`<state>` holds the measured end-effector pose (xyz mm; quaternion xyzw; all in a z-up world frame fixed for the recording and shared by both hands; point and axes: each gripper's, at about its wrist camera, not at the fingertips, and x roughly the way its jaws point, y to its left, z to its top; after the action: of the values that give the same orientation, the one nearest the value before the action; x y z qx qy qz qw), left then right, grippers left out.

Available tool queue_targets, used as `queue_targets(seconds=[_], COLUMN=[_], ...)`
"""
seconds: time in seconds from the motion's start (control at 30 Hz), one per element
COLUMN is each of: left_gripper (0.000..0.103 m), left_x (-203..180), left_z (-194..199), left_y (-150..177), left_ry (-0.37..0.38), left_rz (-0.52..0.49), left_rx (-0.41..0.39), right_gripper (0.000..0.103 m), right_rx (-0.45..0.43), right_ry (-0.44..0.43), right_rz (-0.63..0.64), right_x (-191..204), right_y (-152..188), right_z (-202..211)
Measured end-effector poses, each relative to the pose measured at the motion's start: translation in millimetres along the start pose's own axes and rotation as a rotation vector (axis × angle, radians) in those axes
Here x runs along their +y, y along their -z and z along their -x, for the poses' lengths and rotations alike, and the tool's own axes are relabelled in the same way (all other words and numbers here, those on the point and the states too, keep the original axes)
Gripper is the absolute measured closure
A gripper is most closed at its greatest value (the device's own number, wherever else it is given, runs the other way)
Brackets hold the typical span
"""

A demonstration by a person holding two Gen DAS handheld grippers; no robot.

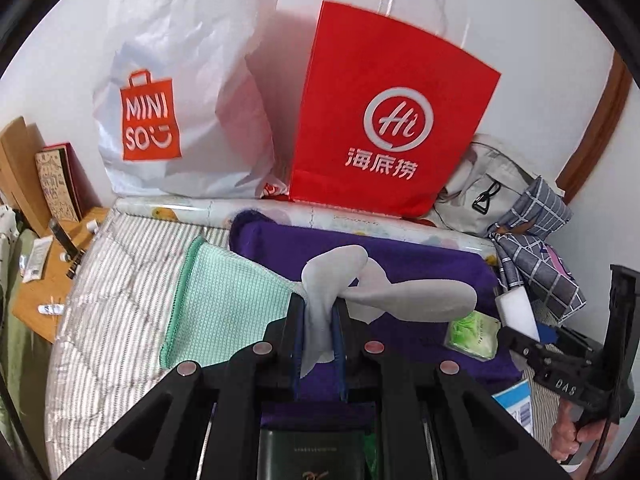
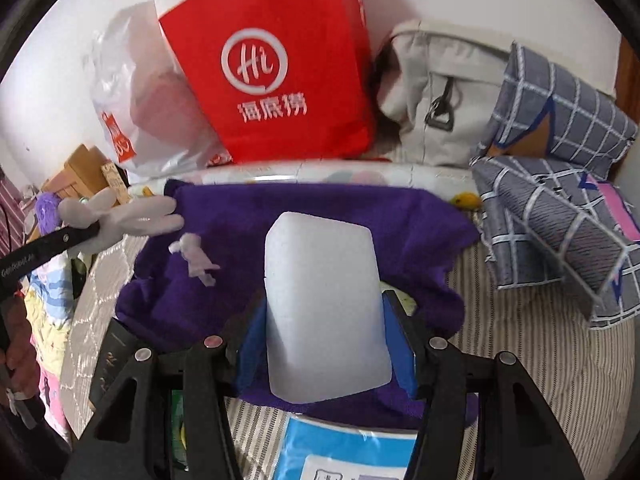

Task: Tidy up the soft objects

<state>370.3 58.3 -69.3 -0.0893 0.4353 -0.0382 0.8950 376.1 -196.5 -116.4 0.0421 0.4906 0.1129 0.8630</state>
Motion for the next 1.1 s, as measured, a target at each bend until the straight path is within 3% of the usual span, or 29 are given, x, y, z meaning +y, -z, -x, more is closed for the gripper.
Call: queue_targets(seconds=[0.3,0.63,0.83,0.87,0.97,1.1], left_gripper=[0.090,0.090,0.084,0.080,0.055,0.038], left_x=[11,9,6,6,6,2], left_z=[-40,-72,-78,-79,-78,-72], left_y=[4,16,17,17,18,18], left_ry=[0.032,0.023,0.029,0.034,0.042,0.008], left_rz=[0.044,0.021,0.002,0.000,-0.006,-0.051], left_rx=[0.052,0.142,0.172,0.177,0.186,0.171], right_gripper=[0.047,0.047,0.038,0.035,0.021,0.020], right_rx=[0.072,0.128,0.157,0.155,0.134,0.102], right_ry=[0.023,0.077,0.081,0.083,0.072,0.032], right_rz=[0.064,0.085,0.115,0.118,0.122,0.089], right_x=[11,13,20,22,26,27], right_y=[12,10,6,4,2,2], right_z=[-32,-54,-63,-65,-63,-54])
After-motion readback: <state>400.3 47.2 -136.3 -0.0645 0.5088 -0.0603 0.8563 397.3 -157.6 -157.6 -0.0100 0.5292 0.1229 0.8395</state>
